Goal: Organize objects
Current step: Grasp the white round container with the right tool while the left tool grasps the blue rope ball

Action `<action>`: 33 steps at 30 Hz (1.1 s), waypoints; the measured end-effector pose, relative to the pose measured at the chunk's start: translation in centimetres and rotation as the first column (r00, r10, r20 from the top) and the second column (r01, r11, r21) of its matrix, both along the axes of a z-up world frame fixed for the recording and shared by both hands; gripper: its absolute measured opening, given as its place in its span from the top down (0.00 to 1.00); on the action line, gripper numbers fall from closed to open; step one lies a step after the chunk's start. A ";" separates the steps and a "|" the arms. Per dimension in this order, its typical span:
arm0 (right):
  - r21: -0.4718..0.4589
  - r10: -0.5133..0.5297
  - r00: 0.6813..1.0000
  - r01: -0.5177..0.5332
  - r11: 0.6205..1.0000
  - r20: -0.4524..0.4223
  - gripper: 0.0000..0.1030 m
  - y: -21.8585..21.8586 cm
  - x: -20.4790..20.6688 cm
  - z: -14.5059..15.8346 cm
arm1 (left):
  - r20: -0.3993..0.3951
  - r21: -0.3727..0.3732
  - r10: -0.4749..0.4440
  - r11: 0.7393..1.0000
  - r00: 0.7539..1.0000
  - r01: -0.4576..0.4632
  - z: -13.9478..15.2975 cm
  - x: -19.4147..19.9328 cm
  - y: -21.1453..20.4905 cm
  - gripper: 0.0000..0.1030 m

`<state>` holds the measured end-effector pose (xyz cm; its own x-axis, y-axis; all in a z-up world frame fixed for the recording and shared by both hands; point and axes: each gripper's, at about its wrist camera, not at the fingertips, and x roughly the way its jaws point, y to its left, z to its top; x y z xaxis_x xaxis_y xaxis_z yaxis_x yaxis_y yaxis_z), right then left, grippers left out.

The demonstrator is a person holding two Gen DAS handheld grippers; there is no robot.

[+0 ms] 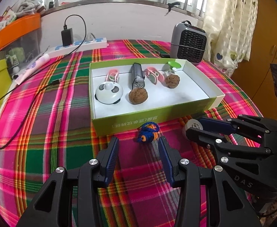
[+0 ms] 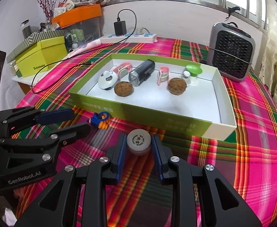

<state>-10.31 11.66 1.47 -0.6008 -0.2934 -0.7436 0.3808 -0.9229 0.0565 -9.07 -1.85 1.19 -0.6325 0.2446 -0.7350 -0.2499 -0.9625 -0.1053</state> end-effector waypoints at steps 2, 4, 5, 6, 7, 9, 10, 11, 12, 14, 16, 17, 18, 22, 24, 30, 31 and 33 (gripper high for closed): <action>-0.001 -0.002 1.000 0.002 1.000 -0.001 0.72 0.2 0.1 0.0 | 0.003 -0.005 0.003 1.000 1.000 -0.003 -0.1 -0.2 0.2 0.60; -0.004 -0.006 1.000 0.006 1.000 -0.002 0.72 0.4 0.1 0.0 | -0.001 -0.007 0.006 1.000 1.000 -0.006 -0.1 -0.4 0.3 0.60; -0.008 -0.010 1.000 0.010 1.000 -0.002 0.72 0.6 0.0 0.1 | 0.002 -0.008 0.005 1.000 1.000 -0.005 -0.1 -0.5 0.4 0.60; -0.011 -0.012 1.000 0.012 1.000 -0.001 0.73 0.7 0.0 0.1 | 0.005 -0.011 0.004 1.000 1.000 -0.004 -0.2 -0.6 0.4 0.60; -0.013 -0.014 1.000 0.014 1.000 -0.002 0.72 0.9 0.0 0.1 | 0.006 -0.017 0.004 1.000 1.000 -0.004 -0.3 -0.7 0.6 0.60; -0.011 -0.017 1.000 0.017 1.000 -0.006 0.72 1.1 0.1 0.2 | 0.007 -0.026 0.004 1.000 1.000 -0.003 -0.4 -0.9 0.8 0.60; -0.008 -0.019 1.000 0.019 1.000 -0.008 0.72 1.2 0.1 0.2 | 0.009 -0.027 0.002 1.000 1.000 -0.002 -0.5 -1.0 0.9 0.60; -0.008 -0.021 1.000 0.021 1.000 -0.009 0.72 1.3 0.2 0.2 | 0.011 -0.030 0.003 1.000 1.000 -0.003 -0.5 -1.1 1.0 0.60; -0.011 -0.024 1.000 0.023 1.000 -0.008 0.73 1.5 0.2 0.2 | 0.012 -0.032 0.003 0.999 1.000 -0.003 -0.6 -1.2 1.1 0.60; -0.018 -0.031 1.000 0.031 0.999 -0.006 0.73 1.8 0.1 0.2 | 0.017 -0.040 0.002 0.999 1.000 -0.002 -0.9 -1.3 1.3 0.60; -0.020 -0.034 0.999 0.034 0.999 -0.005 0.72 1.9 0.0 0.2 | 0.023 -0.045 0.000 0.999 1.000 0.001 -1.0 -1.5 1.4 0.60; -0.020 -0.034 0.999 0.034 0.999 -0.006 0.72 2.0 0.0 0.2 | 0.024 -0.043 0.001 0.999 1.000 0.000 -1.0 -1.5 1.5 0.60; -0.019 -0.035 0.999 0.035 0.999 -0.005 0.72 2.0 0.0 0.2 | 0.025 -0.040 0.002 0.999 1.000 -0.001 -1.0 -1.6 1.4 0.60; -0.018 -0.038 0.999 0.038 0.999 0.002 0.72 2.1 -0.1 0.1 | 0.029 -0.036 0.006 0.999 1.000 -0.005 -1.0 -2.0 1.6 0.60; -0.021 -0.041 0.999 0.041 0.999 0.003 0.72 2.1 -0.1 0.1 | 0.027 -0.047 0.002 0.999 1.000 -0.001 -1.0 -2.1 1.9 0.60; -0.028 -0.042 0.999 0.042 0.999 0.008 0.72 2.2 -0.1 -0.1 | 0.028 -0.062 0.003 0.998 1.000 -0.002 -1.0 -2.1 2.3 0.61; -0.030 -0.041 0.999 0.042 0.999 0.007 0.72 2.2 -0.1 0.0 | 0.028 -0.065 0.004 0.998 1.000 -0.002 -1.0 -2.1 2.3 0.62; -0.032 -0.041 0.999 0.041 0.999 0.009 0.72 2.2 -0.1 -0.1 | 0.027 -0.074 0.006 0.997 1.000 -0.004 -1.1 -2.2 2.4 0.72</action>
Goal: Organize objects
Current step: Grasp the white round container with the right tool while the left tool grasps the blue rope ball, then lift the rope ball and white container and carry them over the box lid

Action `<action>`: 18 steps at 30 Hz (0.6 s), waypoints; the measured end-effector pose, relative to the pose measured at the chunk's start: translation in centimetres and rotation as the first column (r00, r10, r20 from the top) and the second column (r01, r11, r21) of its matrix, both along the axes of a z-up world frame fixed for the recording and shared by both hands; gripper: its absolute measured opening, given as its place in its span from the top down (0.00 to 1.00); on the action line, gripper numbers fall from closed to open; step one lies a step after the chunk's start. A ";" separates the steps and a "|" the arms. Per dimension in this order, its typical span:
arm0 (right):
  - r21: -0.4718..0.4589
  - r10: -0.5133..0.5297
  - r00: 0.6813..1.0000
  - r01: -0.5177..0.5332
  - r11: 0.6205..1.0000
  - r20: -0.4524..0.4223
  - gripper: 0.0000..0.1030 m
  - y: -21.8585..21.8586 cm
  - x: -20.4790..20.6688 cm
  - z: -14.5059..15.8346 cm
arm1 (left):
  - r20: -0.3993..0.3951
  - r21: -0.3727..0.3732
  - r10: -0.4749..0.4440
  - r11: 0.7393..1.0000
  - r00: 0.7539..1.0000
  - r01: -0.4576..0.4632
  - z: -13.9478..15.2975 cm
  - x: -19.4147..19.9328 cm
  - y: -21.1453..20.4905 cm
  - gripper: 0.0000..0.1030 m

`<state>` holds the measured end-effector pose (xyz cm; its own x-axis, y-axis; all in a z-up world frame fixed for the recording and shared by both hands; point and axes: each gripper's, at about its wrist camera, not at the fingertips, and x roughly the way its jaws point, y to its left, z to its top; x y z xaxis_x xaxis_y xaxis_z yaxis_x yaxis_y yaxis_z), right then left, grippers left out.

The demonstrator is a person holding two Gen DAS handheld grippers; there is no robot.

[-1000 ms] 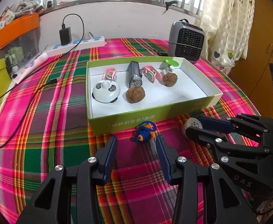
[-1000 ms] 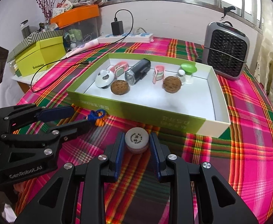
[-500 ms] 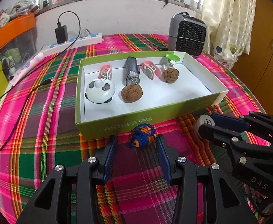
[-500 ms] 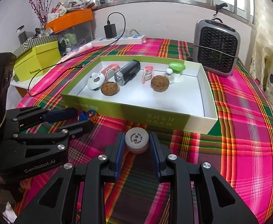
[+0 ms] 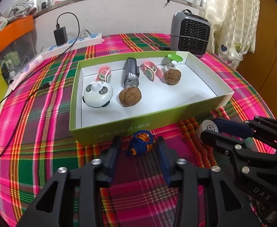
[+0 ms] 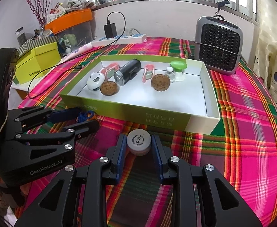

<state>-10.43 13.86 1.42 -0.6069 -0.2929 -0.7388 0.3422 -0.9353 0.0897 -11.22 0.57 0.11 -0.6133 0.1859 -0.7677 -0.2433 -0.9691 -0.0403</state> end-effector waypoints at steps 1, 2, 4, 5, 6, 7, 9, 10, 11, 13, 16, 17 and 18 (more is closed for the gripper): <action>0.000 0.000 1.000 0.000 1.000 0.001 0.72 0.0 0.0 0.0 | -0.001 -0.005 0.000 1.000 1.000 0.000 0.0 0.0 0.1 0.74; -0.001 0.000 1.000 0.000 1.000 0.001 0.73 0.0 0.0 0.0 | -0.001 -0.005 -0.002 1.000 1.000 0.002 0.0 0.0 0.1 0.75; 0.000 0.002 1.000 -0.002 1.000 0.001 0.73 0.0 0.0 0.0 | -0.002 -0.009 -0.003 1.000 1.000 0.003 0.0 0.0 0.3 0.76; 0.000 0.002 1.000 -0.002 1.000 0.001 0.73 0.0 0.0 0.0 | -0.002 -0.011 -0.004 1.000 1.000 0.004 0.0 0.0 0.3 0.76; -0.001 0.002 1.000 -0.002 1.000 0.001 0.73 0.0 0.0 0.0 | -0.003 -0.013 -0.004 1.000 1.000 0.004 0.0 0.0 0.3 0.76; -0.001 0.002 1.000 -0.002 1.000 0.002 0.73 0.0 0.0 0.0 | -0.003 -0.014 -0.004 1.000 1.000 0.004 0.0 0.0 0.3 0.76; -0.003 0.001 1.000 -0.001 1.000 0.002 0.72 -0.1 0.0 0.0 | -0.002 -0.012 -0.006 1.000 1.000 0.005 0.0 0.0 0.3 0.78; -0.003 0.001 1.000 -0.001 1.000 0.002 0.72 -0.1 0.0 0.0 | -0.003 -0.014 -0.005 1.000 1.000 0.005 0.0 0.0 0.3 0.79; -0.003 0.002 1.000 -0.002 1.000 0.002 0.73 -0.1 0.0 0.0 | -0.004 -0.013 -0.005 1.000 1.000 0.005 0.0 0.1 0.4 0.80; -0.003 0.002 1.000 -0.002 1.000 0.002 0.73 -0.1 0.0 0.0 | -0.003 -0.013 -0.006 1.000 1.000 0.006 0.0 0.1 0.4 0.80; -0.002 0.001 1.000 -0.001 1.000 0.002 0.73 -0.1 0.0 0.0 | -0.002 -0.009 -0.003 1.000 1.000 0.003 0.0 0.1 0.4 0.81; -0.002 0.002 1.000 -0.002 1.000 0.002 0.73 -0.1 0.0 0.0 | -0.002 -0.010 -0.003 1.000 1.000 0.003 0.0 0.1 0.4 0.81; -0.002 0.002 1.000 -0.002 1.000 0.002 0.73 -0.1 0.0 0.0 | -0.002 -0.010 -0.003 1.000 1.000 0.003 0.0 0.1 0.4 0.81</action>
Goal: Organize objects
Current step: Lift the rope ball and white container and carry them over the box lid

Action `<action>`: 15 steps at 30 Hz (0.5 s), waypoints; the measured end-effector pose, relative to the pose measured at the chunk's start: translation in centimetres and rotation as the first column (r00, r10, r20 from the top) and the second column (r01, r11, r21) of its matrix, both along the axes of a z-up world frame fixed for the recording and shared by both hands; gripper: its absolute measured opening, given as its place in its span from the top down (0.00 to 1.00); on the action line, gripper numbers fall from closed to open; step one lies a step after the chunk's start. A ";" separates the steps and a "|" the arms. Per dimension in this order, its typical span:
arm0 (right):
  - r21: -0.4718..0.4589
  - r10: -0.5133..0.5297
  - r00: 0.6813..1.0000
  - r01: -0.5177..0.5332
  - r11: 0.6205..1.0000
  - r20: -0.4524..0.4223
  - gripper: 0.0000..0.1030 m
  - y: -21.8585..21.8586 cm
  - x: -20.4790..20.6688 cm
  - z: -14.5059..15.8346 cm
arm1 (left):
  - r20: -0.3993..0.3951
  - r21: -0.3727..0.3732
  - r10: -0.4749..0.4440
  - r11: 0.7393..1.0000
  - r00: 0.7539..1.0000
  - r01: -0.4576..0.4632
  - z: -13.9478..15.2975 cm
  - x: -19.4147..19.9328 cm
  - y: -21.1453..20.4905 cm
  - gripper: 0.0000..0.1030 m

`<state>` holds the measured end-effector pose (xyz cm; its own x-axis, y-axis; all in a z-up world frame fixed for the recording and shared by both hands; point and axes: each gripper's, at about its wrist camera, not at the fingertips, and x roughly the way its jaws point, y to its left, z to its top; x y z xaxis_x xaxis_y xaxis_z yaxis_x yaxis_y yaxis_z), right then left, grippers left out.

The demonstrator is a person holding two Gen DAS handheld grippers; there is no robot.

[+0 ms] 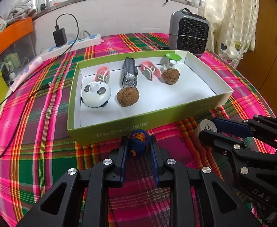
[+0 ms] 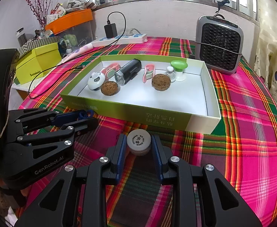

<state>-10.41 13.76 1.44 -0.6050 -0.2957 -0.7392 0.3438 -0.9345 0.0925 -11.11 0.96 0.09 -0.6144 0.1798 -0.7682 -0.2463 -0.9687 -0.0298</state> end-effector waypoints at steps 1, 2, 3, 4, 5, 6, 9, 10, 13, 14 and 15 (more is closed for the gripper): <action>0.000 0.000 1.000 0.000 1.000 0.000 0.73 0.0 0.0 0.0 | 0.000 0.001 0.000 1.000 1.000 0.000 0.0 0.0 0.0 0.81; -0.001 0.000 1.000 0.000 1.000 0.000 0.73 0.0 0.0 0.0 | 0.001 0.003 0.000 1.000 1.000 0.000 0.0 0.0 0.0 0.81; 0.000 0.000 1.000 0.000 1.000 0.000 0.73 0.0 0.1 0.0 | 0.001 0.004 0.001 1.000 1.000 -0.001 0.0 0.1 0.0 0.81; 0.000 0.000 1.000 0.000 1.000 0.000 0.73 0.0 0.1 0.0 | 0.001 0.006 0.002 1.000 1.000 -0.002 0.0 0.2 0.0 0.81; 0.001 0.001 1.000 -0.001 1.000 0.000 0.73 0.0 0.1 0.0 | 0.002 0.008 0.002 1.000 1.000 -0.002 0.0 0.3 0.0 0.81; 0.002 0.003 1.000 -0.003 1.000 -0.001 0.73 -0.1 0.1 0.0 | 0.002 0.008 0.002 1.000 1.000 -0.002 0.1 0.4 0.1 0.81; 0.005 0.004 1.000 -0.004 1.000 -0.005 0.72 -0.1 0.2 0.0 | 0.001 0.012 0.000 1.000 1.000 0.000 0.1 0.8 0.2 0.81; 0.006 0.005 1.000 -0.005 1.000 -0.006 0.73 -0.2 0.3 0.1 | 0.001 0.013 0.000 1.000 1.000 0.000 0.1 0.9 0.2 0.81; 0.009 0.004 1.000 -0.004 1.000 -0.010 0.73 -0.2 0.5 0.1 | -0.004 0.016 -0.001 1.000 1.000 0.001 0.2 1.2 0.2 0.81; 0.010 0.006 1.000 -0.006 1.000 -0.010 0.73 -0.2 0.5 0.1 | -0.005 0.017 -0.001 1.000 1.000 0.001 0.3 1.4 0.3 0.81; 0.012 0.005 1.000 -0.005 1.000 -0.010 0.73 -0.2 0.6 0.1 | -0.005 0.017 -0.002 1.000 1.000 0.002 0.3 1.4 0.3 0.81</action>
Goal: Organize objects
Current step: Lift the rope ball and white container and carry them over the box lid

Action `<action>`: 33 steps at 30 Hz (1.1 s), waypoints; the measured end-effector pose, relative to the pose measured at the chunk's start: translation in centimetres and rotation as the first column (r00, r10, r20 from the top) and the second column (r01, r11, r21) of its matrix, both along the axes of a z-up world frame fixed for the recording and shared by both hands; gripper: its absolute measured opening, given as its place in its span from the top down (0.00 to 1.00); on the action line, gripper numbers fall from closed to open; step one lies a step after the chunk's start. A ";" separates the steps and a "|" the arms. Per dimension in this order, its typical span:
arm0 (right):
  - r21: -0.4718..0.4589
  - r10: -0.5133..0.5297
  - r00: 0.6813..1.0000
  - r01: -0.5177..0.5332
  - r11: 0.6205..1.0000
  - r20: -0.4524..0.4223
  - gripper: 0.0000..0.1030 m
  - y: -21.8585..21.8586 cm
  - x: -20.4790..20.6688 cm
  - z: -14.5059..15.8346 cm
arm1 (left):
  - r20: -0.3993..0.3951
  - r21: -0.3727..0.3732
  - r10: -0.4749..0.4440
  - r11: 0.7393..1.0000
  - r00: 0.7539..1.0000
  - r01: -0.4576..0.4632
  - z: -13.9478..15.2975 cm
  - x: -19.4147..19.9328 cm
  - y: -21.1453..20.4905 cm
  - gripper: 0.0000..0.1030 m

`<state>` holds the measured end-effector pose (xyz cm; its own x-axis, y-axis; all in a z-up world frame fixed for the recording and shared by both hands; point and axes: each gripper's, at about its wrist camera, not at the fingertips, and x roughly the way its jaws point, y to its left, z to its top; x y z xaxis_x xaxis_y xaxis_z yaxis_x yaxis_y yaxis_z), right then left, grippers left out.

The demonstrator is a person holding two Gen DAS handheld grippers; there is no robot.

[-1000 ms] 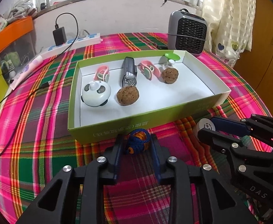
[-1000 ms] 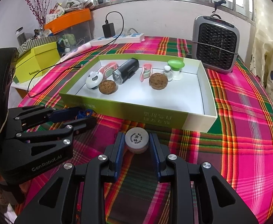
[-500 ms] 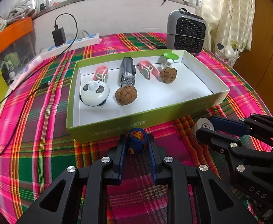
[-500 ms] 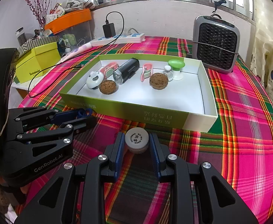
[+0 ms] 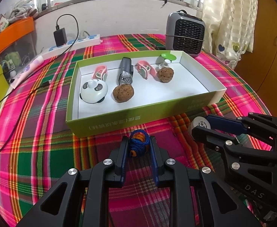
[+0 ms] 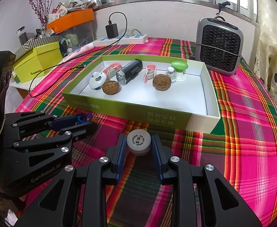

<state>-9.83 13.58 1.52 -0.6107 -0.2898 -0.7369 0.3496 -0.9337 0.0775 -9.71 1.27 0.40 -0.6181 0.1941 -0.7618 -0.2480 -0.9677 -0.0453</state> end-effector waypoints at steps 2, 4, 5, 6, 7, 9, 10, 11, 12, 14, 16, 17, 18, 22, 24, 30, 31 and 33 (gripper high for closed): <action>0.003 -0.001 1.000 0.001 1.000 -0.001 0.73 0.0 0.1 0.0 | 0.000 0.002 -0.001 1.000 1.000 0.001 0.0 0.1 0.0 0.81; 0.003 -0.001 1.000 0.001 1.000 -0.001 0.72 0.0 0.1 0.0 | 0.001 0.004 -0.001 1.000 1.000 0.001 0.0 0.2 0.0 0.81; 0.002 -0.001 1.000 0.001 1.000 -0.001 0.72 0.0 0.1 0.0 | 0.001 0.004 0.000 1.000 1.000 0.000 0.0 0.3 0.0 0.81; 0.002 -0.002 1.000 0.002 1.000 -0.001 0.73 0.0 0.1 0.0 | 0.000 0.004 -0.002 1.000 1.000 0.002 0.0 0.2 0.0 0.81; 0.001 -0.002 1.000 0.002 1.000 -0.001 0.73 0.0 0.1 0.0 | 0.000 0.003 -0.001 1.000 1.000 0.001 0.0 0.2 0.0 0.81; 0.000 -0.001 1.000 0.001 1.000 -0.002 0.73 0.0 0.2 0.0 | -0.004 0.004 0.000 1.000 1.000 0.000 0.0 0.4 0.0 0.81; 0.000 -0.001 1.000 0.001 1.000 -0.003 0.73 0.0 0.2 0.1 | -0.006 0.005 -0.001 1.000 1.000 0.001 0.1 0.5 0.0 0.81; -0.001 -0.002 1.000 0.002 1.000 -0.005 0.72 0.0 0.3 0.1 | -0.009 0.005 0.001 1.000 1.000 -0.001 0.2 0.6 0.0 0.81; -0.004 -0.002 1.000 0.002 1.000 -0.006 0.73 0.1 0.3 0.1 | -0.014 0.003 0.000 1.000 1.000 0.000 0.3 0.6 0.0 0.81; -0.007 -0.002 1.000 0.002 1.000 -0.008 0.73 0.2 0.4 0.3 | -0.023 0.001 0.001 1.000 1.000 -0.001 0.5 0.9 0.1 0.81; -0.010 0.000 1.000 0.000 1.000 -0.012 0.72 0.3 0.5 0.4 | -0.025 0.009 0.000 1.000 1.000 0.000 0.8 0.9 0.0 0.81; -0.010 0.001 1.000 -0.001 1.000 -0.014 0.72 0.3 0.5 0.5 | -0.029 0.011 0.000 1.000 1.000 0.000 0.9 1.0 0.1 0.81; -0.010 0.001 1.000 -0.001 1.000 -0.016 0.73 0.4 0.6 0.5 | -0.031 0.013 -0.002 1.000 1.000 0.002 1.0 1.0 0.1 0.81; -0.013 -0.002 1.000 0.001 1.000 -0.022 0.72 0.5 0.7 0.8 | -0.039 0.017 -0.007 1.000 0.999 0.008 1.4 1.2 0.2 0.81; -0.016 -0.004 1.000 0.003 1.000 -0.026 0.72 0.6 0.7 1.0 | -0.042 0.019 -0.007 1.000 0.999 0.008 1.7 1.2 0.3 0.81; -0.019 -0.008 0.999 0.008 1.000 -0.040 0.73 1.0 0.7 1.6 | -0.059 0.032 -0.008 0.999 0.998 0.010 2.5 1.2 0.5 0.81; -0.020 -0.009 0.999 0.008 1.000 -0.044 0.72 1.1 0.6 1.8 | -0.060 0.032 -0.009 0.999 0.998 0.011 2.6 1.1 0.5 0.81; -0.023 -0.008 0.999 0.007 1.000 -0.050 0.72 1.2 0.6 2.1 | -0.063 0.035 -0.008 0.999 0.998 0.010 2.9 1.0 0.6 0.81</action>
